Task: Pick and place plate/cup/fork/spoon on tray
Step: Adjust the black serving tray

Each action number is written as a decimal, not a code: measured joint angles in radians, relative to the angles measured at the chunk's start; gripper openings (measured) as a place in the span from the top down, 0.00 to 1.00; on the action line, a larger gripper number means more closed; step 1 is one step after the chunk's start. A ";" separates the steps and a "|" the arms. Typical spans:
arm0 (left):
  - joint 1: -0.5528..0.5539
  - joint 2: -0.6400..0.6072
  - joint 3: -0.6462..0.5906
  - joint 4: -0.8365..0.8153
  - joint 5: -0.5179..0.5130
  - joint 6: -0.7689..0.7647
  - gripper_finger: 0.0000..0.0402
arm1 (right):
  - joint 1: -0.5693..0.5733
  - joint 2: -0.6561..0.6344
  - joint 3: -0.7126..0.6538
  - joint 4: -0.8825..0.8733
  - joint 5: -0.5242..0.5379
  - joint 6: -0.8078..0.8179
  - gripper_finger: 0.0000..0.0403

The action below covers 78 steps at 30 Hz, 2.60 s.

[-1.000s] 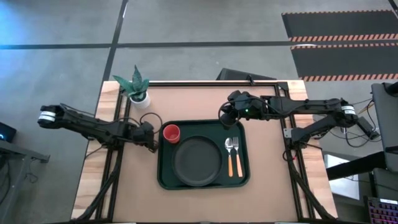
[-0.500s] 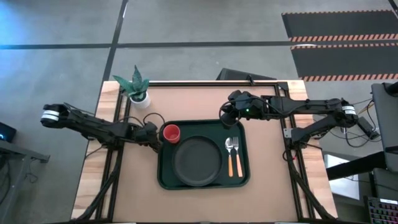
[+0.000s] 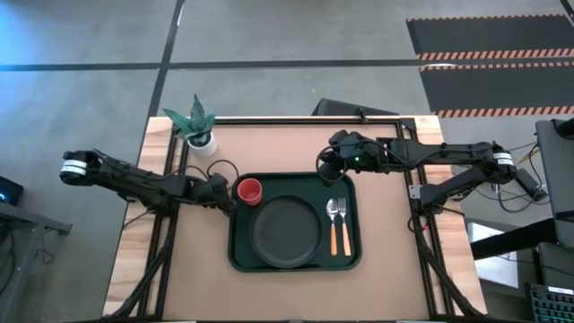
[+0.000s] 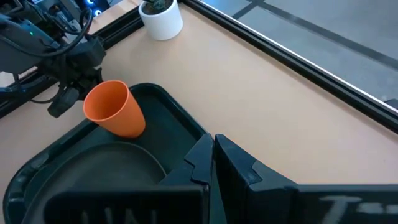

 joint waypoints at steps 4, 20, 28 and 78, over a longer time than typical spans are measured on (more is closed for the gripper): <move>0.007 -0.001 -0.001 0.020 -0.002 0.000 1.00 | 0.000 0.000 0.001 -0.003 0.000 0.000 0.98; 0.006 0.011 -0.001 0.096 0.022 0.005 1.00 | 0.000 -0.001 0.001 -0.003 -0.001 0.000 0.98; 0.006 0.016 -0.001 0.122 0.068 -0.001 1.00 | 0.000 -0.011 0.001 -0.004 -0.001 0.000 0.98; 0.005 0.022 0.001 0.080 0.298 0.058 1.00 | 0.221 0.036 -0.498 -0.310 -0.284 0.957 0.98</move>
